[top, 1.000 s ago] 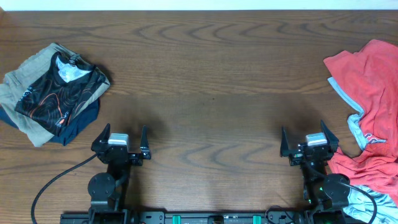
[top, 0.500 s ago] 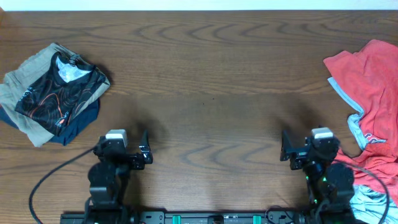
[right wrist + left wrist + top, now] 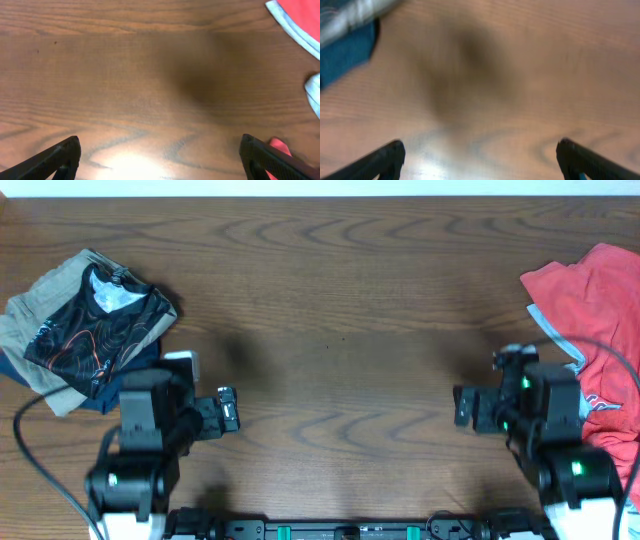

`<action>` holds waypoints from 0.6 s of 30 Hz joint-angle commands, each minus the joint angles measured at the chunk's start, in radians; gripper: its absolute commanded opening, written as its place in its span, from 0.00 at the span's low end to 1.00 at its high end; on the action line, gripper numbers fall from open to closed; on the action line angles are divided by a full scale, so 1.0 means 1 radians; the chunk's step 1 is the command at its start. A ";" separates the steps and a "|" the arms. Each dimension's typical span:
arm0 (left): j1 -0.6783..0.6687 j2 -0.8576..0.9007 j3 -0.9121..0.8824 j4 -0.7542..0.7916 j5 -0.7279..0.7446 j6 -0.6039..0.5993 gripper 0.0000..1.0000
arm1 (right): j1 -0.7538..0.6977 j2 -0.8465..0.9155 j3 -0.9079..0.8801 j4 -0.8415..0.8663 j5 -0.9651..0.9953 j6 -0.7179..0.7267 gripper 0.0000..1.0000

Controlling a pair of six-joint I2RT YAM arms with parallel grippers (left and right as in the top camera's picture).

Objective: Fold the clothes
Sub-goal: 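Reach the right gripper to the orange shirt and grasp it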

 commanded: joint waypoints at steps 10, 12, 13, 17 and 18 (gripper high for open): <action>0.002 0.225 0.089 -0.127 0.018 -0.010 0.98 | -0.080 0.297 0.024 -0.144 0.428 0.496 0.99; 0.003 0.236 0.089 -0.132 0.018 -0.010 0.98 | -0.110 0.341 0.004 -0.136 0.449 0.528 0.99; 0.003 0.240 0.089 -0.133 0.018 -0.010 0.98 | -0.124 0.360 -0.008 -0.127 0.449 0.532 0.99; 0.002 0.246 0.089 -0.133 0.018 -0.010 0.98 | -0.180 0.425 -0.076 -0.064 0.446 0.554 0.99; 0.003 0.246 0.089 -0.133 0.018 -0.010 0.98 | -0.197 0.436 -0.094 -0.041 0.446 0.554 0.99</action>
